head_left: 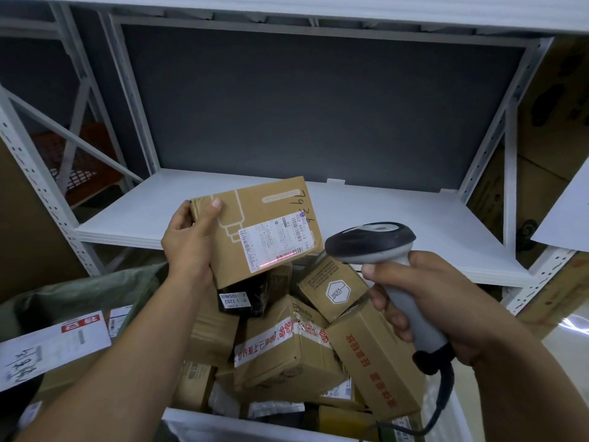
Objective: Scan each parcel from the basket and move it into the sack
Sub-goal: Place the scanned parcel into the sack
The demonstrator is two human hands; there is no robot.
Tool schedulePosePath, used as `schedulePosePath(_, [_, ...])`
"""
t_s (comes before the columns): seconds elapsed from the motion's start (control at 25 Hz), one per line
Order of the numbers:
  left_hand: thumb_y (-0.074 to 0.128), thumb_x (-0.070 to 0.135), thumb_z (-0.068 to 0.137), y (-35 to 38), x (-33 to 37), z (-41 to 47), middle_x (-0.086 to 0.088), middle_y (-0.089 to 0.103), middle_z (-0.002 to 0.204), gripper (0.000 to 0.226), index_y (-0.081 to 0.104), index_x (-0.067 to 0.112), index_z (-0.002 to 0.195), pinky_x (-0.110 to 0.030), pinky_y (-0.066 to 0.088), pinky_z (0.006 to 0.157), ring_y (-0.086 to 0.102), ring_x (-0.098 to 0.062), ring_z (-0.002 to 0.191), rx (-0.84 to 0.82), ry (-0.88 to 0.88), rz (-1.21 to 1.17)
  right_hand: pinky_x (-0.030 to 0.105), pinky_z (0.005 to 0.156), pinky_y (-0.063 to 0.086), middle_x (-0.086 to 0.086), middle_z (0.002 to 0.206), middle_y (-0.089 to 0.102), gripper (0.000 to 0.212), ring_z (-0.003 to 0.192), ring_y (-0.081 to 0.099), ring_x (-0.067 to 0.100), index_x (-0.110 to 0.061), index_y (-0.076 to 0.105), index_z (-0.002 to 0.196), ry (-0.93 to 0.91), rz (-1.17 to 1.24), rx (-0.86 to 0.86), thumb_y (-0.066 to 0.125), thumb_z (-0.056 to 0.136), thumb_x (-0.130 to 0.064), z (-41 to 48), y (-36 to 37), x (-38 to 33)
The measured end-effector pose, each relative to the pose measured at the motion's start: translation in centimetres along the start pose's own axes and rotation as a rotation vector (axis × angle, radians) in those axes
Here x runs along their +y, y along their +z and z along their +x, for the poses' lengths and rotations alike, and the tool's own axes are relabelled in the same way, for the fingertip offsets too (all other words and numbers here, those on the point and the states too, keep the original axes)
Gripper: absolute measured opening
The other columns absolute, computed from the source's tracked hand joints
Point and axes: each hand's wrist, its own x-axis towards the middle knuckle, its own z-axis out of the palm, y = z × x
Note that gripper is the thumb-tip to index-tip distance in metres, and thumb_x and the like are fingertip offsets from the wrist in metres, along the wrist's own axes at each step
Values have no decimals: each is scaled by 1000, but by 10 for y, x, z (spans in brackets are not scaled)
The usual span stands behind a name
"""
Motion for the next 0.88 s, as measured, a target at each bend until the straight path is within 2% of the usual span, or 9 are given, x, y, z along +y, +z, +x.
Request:
schedulePosePath(0.12, [85, 32, 82, -4, -1, 3, 0, 78, 109, 25, 75, 26, 104, -49, 60, 93, 75, -24, 102, -4, -28, -23, 25, 44, 38, 1, 48, 54, 28, 40, 44, 15, -3, 57, 79, 1, 15, 1, 65, 96, -24, -2, -1, 0])
schedulePosePath(0.28, [85, 32, 81, -8, -3, 6, -2, 79, 106, 39, 73, 22, 116, -48, 61, 90, 76, -24, 98, -7, -93, -41, 25, 43, 38, 2, 47, 53, 28, 39, 43, 16, -2, 57, 79, -6, 42, -6, 64, 96, -23, -2, 0, 0])
schedulePosePath(0.52, [85, 32, 81, -14, -6, 8, -4, 79, 105, 41, 72, 19, 118, -44, 63, 85, 76, -25, 97, 9, -133, -64, 25, 43, 38, 3, 48, 53, 28, 39, 43, 15, -2, 56, 79, 4, 44, -15, 65, 96, -23, 0, 0, 0])
schedulePosePath(0.68, [85, 30, 81, -16, -7, 9, -5, 78, 108, 42, 72, 20, 119, -43, 63, 85, 76, -24, 97, 8, -114, -60, 25, 43, 38, 3, 48, 53, 28, 39, 43, 16, -3, 56, 78, 4, 37, -33, 65, 96, -23, -1, 0, 1])
schedulePosePath(0.88, [86, 28, 79, -16, -4, 9, -3, 78, 108, 36, 74, 23, 113, -50, 60, 90, 75, -27, 102, 18, -71, -73, 25, 42, 37, 4, 48, 52, 30, 38, 42, 16, -2, 54, 76, 8, 55, -43, 65, 95, -23, -2, 1, 0])
